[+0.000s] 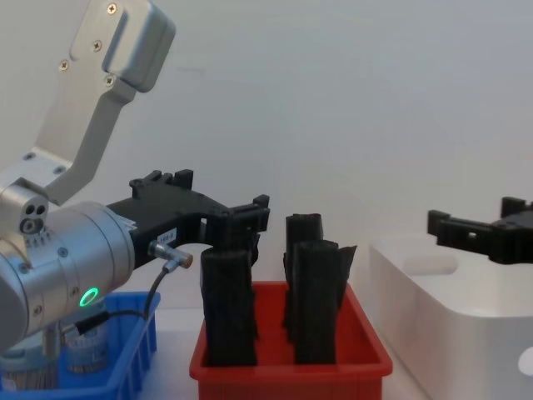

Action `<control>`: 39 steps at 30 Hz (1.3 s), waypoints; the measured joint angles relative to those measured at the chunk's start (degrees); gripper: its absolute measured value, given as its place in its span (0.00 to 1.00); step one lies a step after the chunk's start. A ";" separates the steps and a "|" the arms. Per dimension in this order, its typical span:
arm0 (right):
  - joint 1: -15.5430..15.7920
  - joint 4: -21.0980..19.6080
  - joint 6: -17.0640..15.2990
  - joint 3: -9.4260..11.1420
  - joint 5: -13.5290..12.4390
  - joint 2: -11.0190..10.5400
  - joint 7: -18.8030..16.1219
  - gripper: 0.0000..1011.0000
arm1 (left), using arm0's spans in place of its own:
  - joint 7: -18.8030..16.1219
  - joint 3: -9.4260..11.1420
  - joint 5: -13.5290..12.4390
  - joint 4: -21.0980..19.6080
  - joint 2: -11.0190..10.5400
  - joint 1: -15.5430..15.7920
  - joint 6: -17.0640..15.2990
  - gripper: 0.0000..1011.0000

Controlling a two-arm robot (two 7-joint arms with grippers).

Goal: Pick the cotton swabs from the blue box and place them into the white box.

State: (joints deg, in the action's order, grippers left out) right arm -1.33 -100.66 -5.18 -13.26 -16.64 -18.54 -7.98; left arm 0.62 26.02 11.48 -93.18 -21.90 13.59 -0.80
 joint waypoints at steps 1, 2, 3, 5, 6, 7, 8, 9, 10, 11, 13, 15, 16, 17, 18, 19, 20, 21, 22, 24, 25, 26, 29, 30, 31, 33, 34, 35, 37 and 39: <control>-0.14 0.05 -0.40 -0.01 -0.03 0.02 -0.42 0.99 | 0.00 0.00 0.00 0.00 0.00 0.00 0.00 0.99; -0.54 0.14 -1.23 -0.04 -0.07 0.08 -1.37 0.99 | 0.00 0.00 0.00 0.00 0.00 0.00 0.00 0.99; -0.83 0.21 -1.67 -0.07 -0.09 0.11 -1.85 0.99 | 0.00 0.00 0.00 0.00 0.00 0.00 0.00 0.99; -1.60 0.43 -3.29 -0.14 -0.13 0.17 -3.50 0.99 | 0.00 0.00 0.00 0.00 0.00 0.00 0.00 0.99; -1.85 0.50 -3.79 -0.17 -0.13 0.18 -4.05 0.99 | 0.00 0.00 0.00 0.00 0.00 0.00 0.00 0.99; -2.39 0.67 -5.06 -0.23 -0.11 0.23 -5.31 0.99 | 0.00 0.00 0.00 0.00 0.00 0.00 0.00 0.99; -2.66 0.76 -5.69 -0.26 -0.05 0.26 -5.88 0.99 | 0.00 0.00 0.00 0.00 0.00 0.00 0.00 0.99; -2.96 0.88 -6.29 -0.32 0.02 0.29 -6.45 0.99 | 0.00 0.00 0.00 0.00 0.00 0.00 0.00 0.99; -3.28 0.99 -6.90 -0.38 0.11 0.34 -6.98 0.99 | 0.00 0.00 0.00 0.00 0.00 0.00 0.00 0.99; -4.01 1.29 -8.26 -0.54 0.42 0.48 -8.05 0.99 | 0.00 0.00 0.00 0.00 0.00 0.00 0.00 0.99; -5.14 1.75 -10.48 -0.84 1.09 0.80 -9.56 0.99 | 0.00 0.00 0.00 0.00 0.00 0.00 0.00 0.99; -5.81 2.18 -11.74 -1.06 1.56 1.07 -10.35 0.99 | 0.00 0.00 0.00 0.00 0.00 0.00 0.00 0.99; -6.16 2.30 -12.35 -1.18 1.80 1.22 -10.67 0.99 | 0.00 0.00 0.00 0.00 0.00 0.00 0.00 0.99; -6.78 2.78 -13.51 -1.42 2.25 1.53 -11.23 0.99 | 0.00 0.00 0.00 0.00 0.00 0.00 0.00 0.99; -7.09 2.99 -14.27 -1.55 2.55 1.69 -11.53 0.99 | 0.00 0.00 0.00 0.00 0.00 0.00 0.00 0.99; -7.50 3.28 -14.75 -1.73 2.78 1.94 -11.69 0.99 | 0.00 0.00 0.00 0.00 0.00 0.00 0.00 0.99; -7.80 3.53 -15.39 -1.87 3.06 2.14 -11.87 0.99 | 0.00 0.00 0.00 0.00 0.00 0.00 0.00 0.99; -8.36 3.98 -16.39 -2.16 3.52 2.55 -12.01 0.99 | 0.00 0.00 0.00 0.00 0.00 0.00 0.00 0.99; -8.67 4.22 -16.81 -2.31 3.73 2.80 -12.03 0.99 | 0.00 0.00 0.00 0.00 0.00 0.00 0.00 0.99; -9.60 5.03 -17.98 -2.81 4.39 3.57 -12.04 0.99 | 0.00 0.00 0.00 0.00 0.00 0.00 0.00 0.99; -9.87 5.29 -18.41 -2.95 4.66 3.83 -12.03 0.99 | 0.00 0.00 0.00 0.00 0.00 0.00 0.00 0.99; -10.21 5.64 -18.73 -3.13 4.87 4.14 -11.98 0.99 | 0.00 0.00 0.00 0.00 0.00 0.00 0.00 0.99; -11.16 6.61 -19.67 -3.71 5.65 5.10 -11.56 0.99 | 0.00 0.00 0.00 0.00 0.00 0.00 0.00 0.99; -11.37 6.84 -19.87 -3.84 5.82 5.31 -11.43 0.99 | 0.00 0.00 0.00 0.00 0.00 0.00 0.00 0.99; -11.76 7.30 -20.31 -4.09 6.13 5.77 -11.04 0.99 | 0.00 0.00 0.00 0.00 0.00 0.00 0.00 0.99; -12.16 7.78 -20.64 -4.35 6.32 6.24 -10.70 0.99 | 0.00 0.00 0.00 0.00 0.00 0.00 0.00 0.99; -12.59 8.32 -20.99 -4.63 6.49 6.75 -10.33 0.99 | 0.00 0.00 0.00 0.00 0.00 0.00 0.00 0.99; -12.78 8.56 -21.22 -4.75 6.56 6.98 -10.09 0.99 | 0.00 0.00 0.00 0.00 0.00 0.00 0.00 0.99; -13.35 9.35 -21.61 -5.14 6.82 7.72 -9.53 0.99 | 0.00 0.00 0.00 0.00 0.00 0.00 0.00 0.99; -13.81 10.12 -21.78 -5.47 7.12 8.32 -9.06 0.99 | 0.00 0.00 0.00 0.00 0.00 0.00 0.00 0.99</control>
State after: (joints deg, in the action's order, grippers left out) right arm -15.14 -90.55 -26.97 -18.73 -9.51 -10.22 -17.04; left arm 0.62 26.02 11.48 -93.18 -21.90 13.59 -0.80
